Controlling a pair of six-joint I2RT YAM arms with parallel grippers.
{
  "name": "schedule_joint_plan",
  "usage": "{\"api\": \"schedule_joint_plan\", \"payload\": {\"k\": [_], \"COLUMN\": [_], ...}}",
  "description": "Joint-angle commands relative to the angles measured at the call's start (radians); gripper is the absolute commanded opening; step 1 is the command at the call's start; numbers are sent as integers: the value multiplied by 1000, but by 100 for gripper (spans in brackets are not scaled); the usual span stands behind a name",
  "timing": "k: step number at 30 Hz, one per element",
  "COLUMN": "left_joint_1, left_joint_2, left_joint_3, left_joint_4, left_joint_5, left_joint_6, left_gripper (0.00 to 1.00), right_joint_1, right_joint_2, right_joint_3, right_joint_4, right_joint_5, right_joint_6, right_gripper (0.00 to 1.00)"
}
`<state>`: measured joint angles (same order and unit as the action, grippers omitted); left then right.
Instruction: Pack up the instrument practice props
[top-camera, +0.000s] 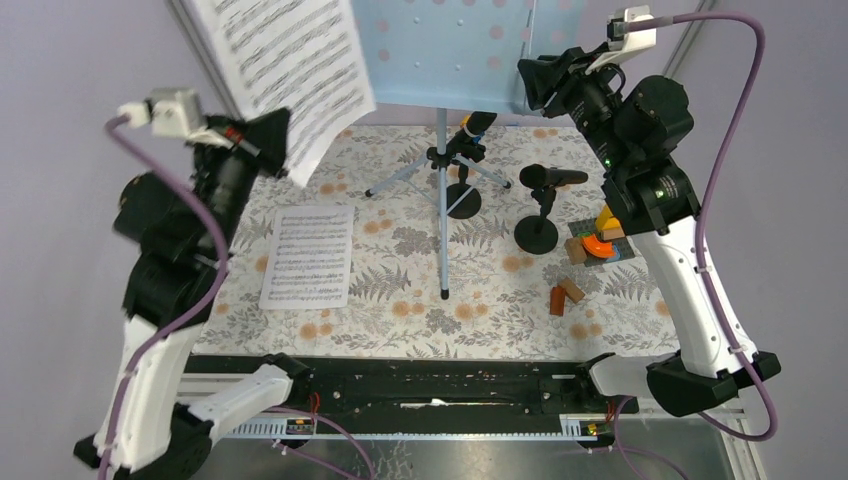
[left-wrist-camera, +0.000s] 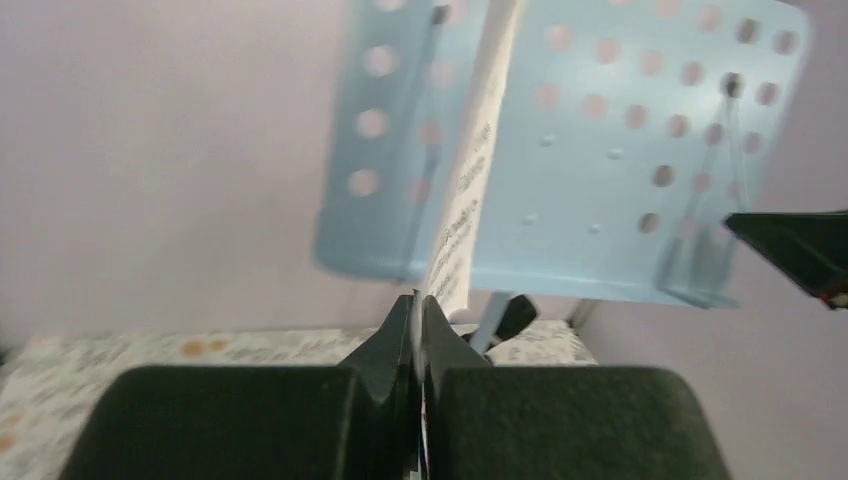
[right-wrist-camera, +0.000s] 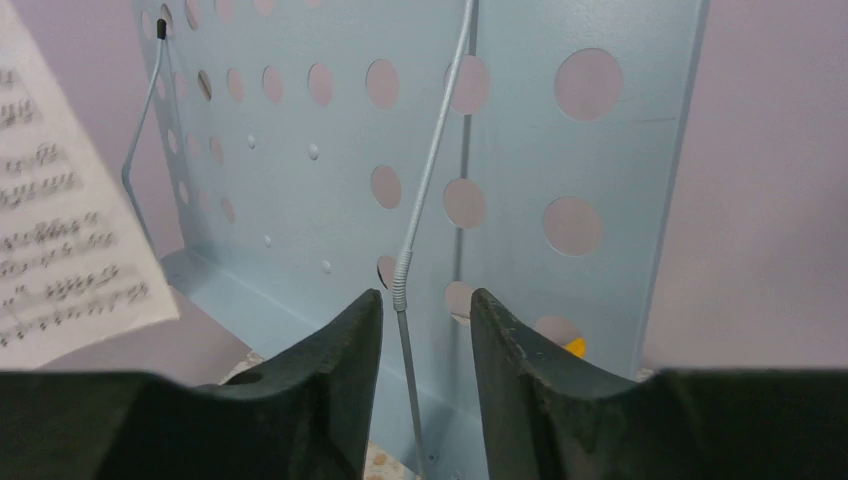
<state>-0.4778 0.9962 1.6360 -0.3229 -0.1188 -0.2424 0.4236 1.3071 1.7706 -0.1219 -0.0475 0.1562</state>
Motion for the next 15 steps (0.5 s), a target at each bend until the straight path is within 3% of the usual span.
{"api": "schedule_joint_plan", "payload": {"k": [1, 5, 15], "left_joint_1": [4, 4, 4], "left_joint_2": [-132, -227, -447], "left_joint_3": [-102, -193, -528], "left_joint_4": [-160, -240, -323], "left_joint_5": [-289, -381, -531], "left_joint_6": [7, -75, -395], "left_gripper": [0, 0, 0], "right_joint_1": [1, 1, 1], "right_joint_2": [-45, -72, -261], "right_joint_3": [-17, -40, -244], "right_joint_4": [43, 47, 60], "right_joint_5": [65, 74, 83], "right_joint_6": [-16, -17, 17], "right_gripper": [54, 66, 70]}}
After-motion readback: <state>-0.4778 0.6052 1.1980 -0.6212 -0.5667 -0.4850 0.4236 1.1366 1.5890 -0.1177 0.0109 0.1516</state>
